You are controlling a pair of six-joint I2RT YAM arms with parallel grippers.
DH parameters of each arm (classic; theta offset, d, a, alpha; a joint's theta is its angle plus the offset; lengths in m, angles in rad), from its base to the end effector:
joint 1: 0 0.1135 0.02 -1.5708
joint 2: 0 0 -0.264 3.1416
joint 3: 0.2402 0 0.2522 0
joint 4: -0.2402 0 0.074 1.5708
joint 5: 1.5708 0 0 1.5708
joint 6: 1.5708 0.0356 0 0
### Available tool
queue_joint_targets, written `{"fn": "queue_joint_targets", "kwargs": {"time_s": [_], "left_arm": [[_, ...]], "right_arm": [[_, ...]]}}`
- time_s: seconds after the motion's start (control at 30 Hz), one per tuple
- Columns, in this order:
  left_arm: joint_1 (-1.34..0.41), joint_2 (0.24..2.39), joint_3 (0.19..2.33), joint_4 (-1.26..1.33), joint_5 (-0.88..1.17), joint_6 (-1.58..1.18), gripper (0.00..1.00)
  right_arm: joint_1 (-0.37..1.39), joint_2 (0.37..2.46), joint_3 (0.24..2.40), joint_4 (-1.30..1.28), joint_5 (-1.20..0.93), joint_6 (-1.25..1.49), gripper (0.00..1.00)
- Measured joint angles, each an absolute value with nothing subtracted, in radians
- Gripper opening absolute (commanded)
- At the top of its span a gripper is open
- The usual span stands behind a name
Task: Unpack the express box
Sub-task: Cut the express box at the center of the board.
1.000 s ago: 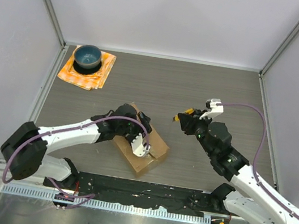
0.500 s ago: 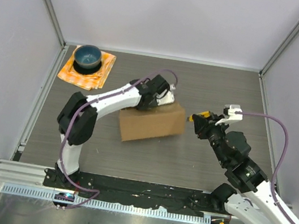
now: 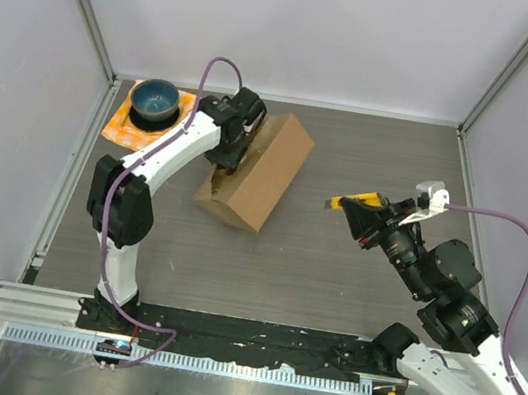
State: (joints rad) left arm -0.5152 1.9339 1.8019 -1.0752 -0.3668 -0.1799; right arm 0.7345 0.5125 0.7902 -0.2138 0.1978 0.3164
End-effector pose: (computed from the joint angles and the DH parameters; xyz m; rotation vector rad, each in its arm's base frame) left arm 0.3567 -0.1873 0.2873 0.3548 2.6408 0.2977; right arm 0.0921 0.0737 0.3748 -0.1602 1.5397 0.6911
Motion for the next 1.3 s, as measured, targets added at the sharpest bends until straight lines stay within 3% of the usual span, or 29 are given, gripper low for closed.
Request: {"fn": "queue_joint_targets", "kwargs": {"time_s": [0.27,0.37,0.57,0.73,1.1,1.3], "left_arm": [[-0.429,1.856,1.737,-1.121,0.003,-0.416,0.0],[-0.4,1.866,1.715,-1.127,0.072,-0.461,0.0],[-0.41,1.903,1.658,-1.135,0.17,-0.486,0.0],[-0.416,1.916,1.62,-1.155,0.22,-0.49,0.0],[-0.418,1.873,1.53,-1.129,0.312,-0.526,0.0],[-0.418,1.791,1.472,-1.104,0.402,-0.569,0.0]], "right_arm": [[0.746,0.758,0.816,0.128,-0.253,0.369,0.01],[0.833,0.894,0.849,0.204,-0.341,0.332,0.01],[1.045,1.21,1.248,-0.039,-0.434,0.038,0.01],[1.108,1.356,1.52,-0.257,-0.467,-0.213,0.01],[1.161,1.359,1.419,-0.436,-0.353,-0.388,0.01],[1.209,1.283,1.161,-0.273,-0.162,-0.336,0.01]]}}
